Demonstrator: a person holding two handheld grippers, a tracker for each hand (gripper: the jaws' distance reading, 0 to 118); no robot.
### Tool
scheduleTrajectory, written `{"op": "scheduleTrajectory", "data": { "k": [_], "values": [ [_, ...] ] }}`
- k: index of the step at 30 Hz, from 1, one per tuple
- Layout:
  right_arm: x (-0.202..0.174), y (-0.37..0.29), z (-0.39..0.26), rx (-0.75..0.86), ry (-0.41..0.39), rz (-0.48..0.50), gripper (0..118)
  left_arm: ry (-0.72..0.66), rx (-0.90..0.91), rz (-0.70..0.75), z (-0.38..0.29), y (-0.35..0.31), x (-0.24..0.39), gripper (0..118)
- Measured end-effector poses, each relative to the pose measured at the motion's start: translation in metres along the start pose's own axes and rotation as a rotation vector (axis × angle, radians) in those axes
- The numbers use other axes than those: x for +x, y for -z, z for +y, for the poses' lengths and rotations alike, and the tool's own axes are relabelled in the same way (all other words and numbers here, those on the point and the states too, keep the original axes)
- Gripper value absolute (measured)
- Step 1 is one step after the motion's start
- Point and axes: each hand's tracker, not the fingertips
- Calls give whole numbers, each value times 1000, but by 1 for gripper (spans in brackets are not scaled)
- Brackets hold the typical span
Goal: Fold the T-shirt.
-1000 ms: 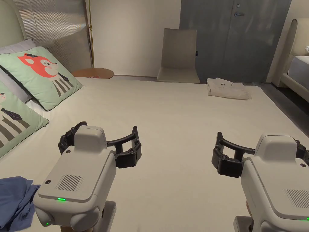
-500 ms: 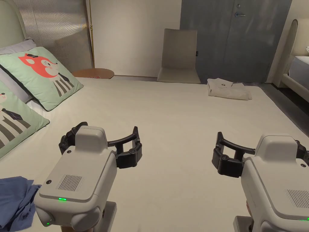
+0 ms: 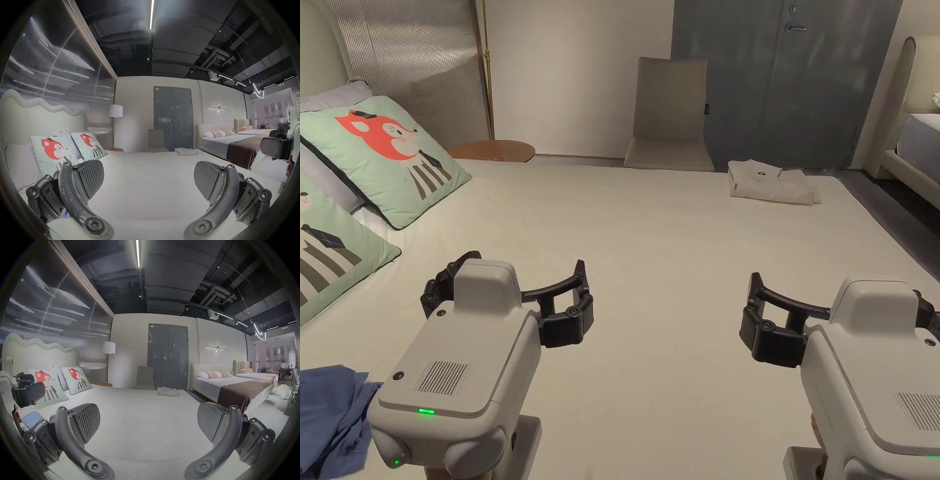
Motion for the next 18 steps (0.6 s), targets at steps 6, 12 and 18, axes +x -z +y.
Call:
{"op": "scheduleTrajectory", "data": {
  "k": [6, 12, 18],
  "values": [
    [1, 2, -2, -18, -11, 7, 118, -1, 0, 0, 0, 0, 0, 111],
    [2, 17, 8, -280, 135, -43, 118, -11, -3, 0, -1, 2, -2, 111],
    [8, 26, 25, -497, 211, -215, 118, -7, -5, 0, -1, 1, -3, 111]
  ]
}}
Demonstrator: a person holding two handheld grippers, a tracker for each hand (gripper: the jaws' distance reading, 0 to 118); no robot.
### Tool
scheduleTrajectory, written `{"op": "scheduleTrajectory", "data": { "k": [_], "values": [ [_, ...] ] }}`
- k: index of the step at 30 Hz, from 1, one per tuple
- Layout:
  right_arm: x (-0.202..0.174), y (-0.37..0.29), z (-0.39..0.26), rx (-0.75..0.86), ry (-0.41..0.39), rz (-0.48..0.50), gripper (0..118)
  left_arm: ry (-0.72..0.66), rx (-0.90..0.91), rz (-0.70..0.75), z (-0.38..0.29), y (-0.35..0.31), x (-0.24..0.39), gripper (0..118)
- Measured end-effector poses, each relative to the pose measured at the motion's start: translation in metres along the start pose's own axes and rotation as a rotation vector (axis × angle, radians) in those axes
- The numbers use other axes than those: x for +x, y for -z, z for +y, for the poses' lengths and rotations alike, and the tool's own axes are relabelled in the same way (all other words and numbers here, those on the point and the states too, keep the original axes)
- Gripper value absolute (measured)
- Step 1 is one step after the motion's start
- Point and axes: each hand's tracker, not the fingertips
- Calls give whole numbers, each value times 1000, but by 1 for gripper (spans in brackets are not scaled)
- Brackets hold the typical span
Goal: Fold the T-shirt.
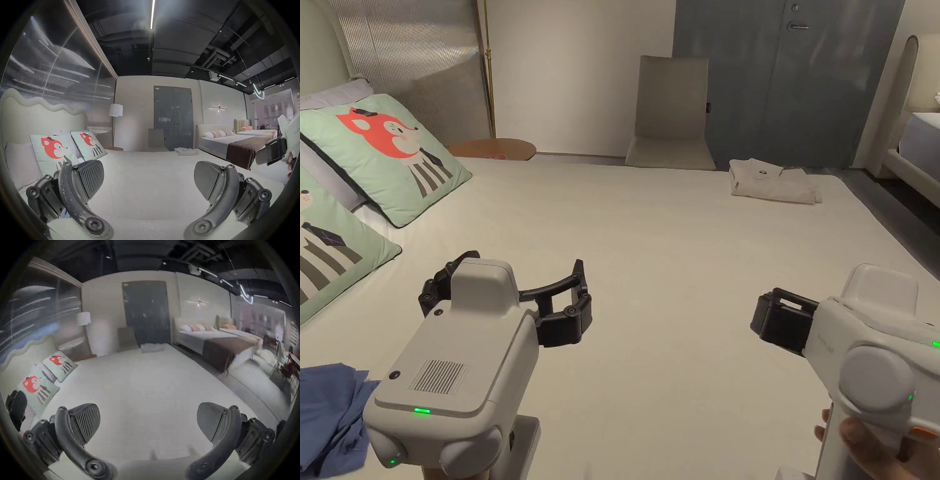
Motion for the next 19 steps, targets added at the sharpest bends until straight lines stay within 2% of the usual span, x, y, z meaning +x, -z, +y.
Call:
{"op": "scheduleTrajectory", "data": {
  "k": [4, 7, 16, 19],
  "values": [
    [3, -4, 1, -27, 18, 28, 118, -6, -1, -4, 0, 0, 0, 111],
    [1, -6, 0, -19, 24, 11, 118, -2, -1, -4, 1, -2, 2, 111],
    [-5, -10, -1, 69, -70, 19, 118, -1, 0, -7, -1, 0, 2, 111],
    [-6, -9, 0, 74, -63, 19, 118, -5, 3, -8, 1, -2, 1, 111]
  ]
}}
